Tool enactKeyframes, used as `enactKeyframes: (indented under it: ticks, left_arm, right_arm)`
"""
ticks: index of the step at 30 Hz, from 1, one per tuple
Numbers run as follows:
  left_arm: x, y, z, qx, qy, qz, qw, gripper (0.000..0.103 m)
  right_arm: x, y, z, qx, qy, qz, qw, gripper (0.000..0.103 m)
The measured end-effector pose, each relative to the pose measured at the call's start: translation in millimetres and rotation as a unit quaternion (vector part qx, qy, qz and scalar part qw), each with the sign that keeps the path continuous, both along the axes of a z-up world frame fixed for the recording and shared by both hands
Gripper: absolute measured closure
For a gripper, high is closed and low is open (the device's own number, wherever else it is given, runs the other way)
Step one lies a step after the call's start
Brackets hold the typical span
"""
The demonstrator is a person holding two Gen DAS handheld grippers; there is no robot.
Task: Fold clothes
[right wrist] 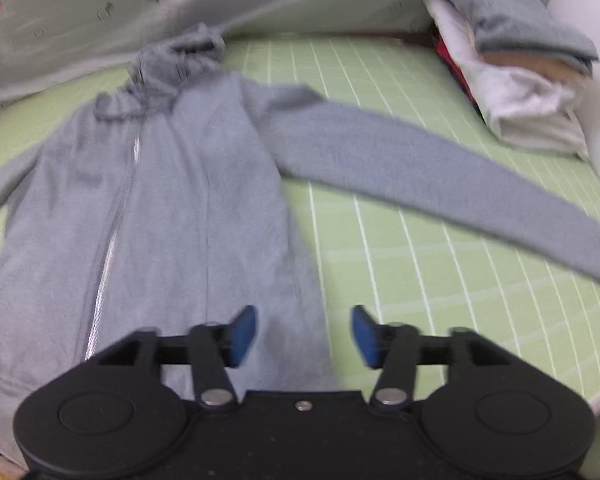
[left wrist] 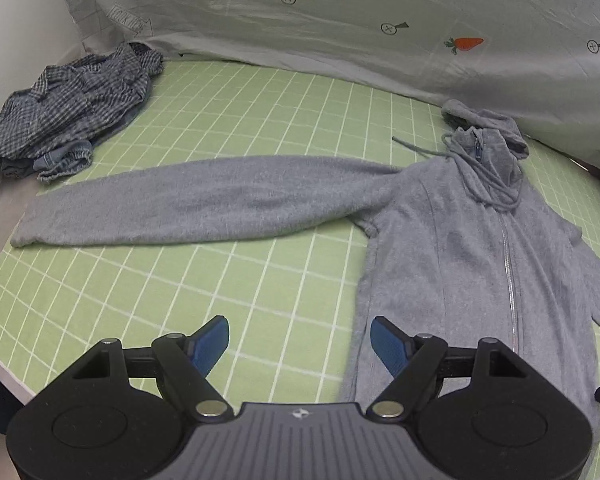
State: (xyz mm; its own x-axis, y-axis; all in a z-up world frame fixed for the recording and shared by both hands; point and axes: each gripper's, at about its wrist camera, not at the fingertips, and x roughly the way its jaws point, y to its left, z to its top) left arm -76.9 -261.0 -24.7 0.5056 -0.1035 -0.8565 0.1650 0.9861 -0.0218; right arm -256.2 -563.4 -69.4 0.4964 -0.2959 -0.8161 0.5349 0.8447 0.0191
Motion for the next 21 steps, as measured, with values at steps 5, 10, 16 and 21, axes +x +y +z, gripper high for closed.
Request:
enactKeyframes:
  ticks: [5, 10, 16, 21]
  left_arm:
    - [32.6, -16.6, -1.1, 0.011, -0.012, 0.011, 0.9998, 0.017]
    - [81.7, -31.4, -10.9, 0.018, -0.005, 0.021, 0.9996, 0.016]
    - [156.6, -51.3, -45.0, 0.029, 0.035, 0.041, 0.9981, 0.016]
    - [197.7, -60.8, -77.0, 0.062, 0.057, 0.051, 0.9951, 0.016]
  right_arm:
    - [45.7, -26.4, 16.2, -0.027, -0.053, 0.021, 0.998, 0.0]
    - [116.6, -50.1, 24.3, -0.048, -0.072, 0.055, 0.995, 0.0]
    - [226.8, -76.6, 19.9, -0.067, -0.065, 0.096, 0.991, 0.0]
    - [318.3, -94.0, -1.0, -0.08, -0.044, 0.14, 0.986, 0.001]
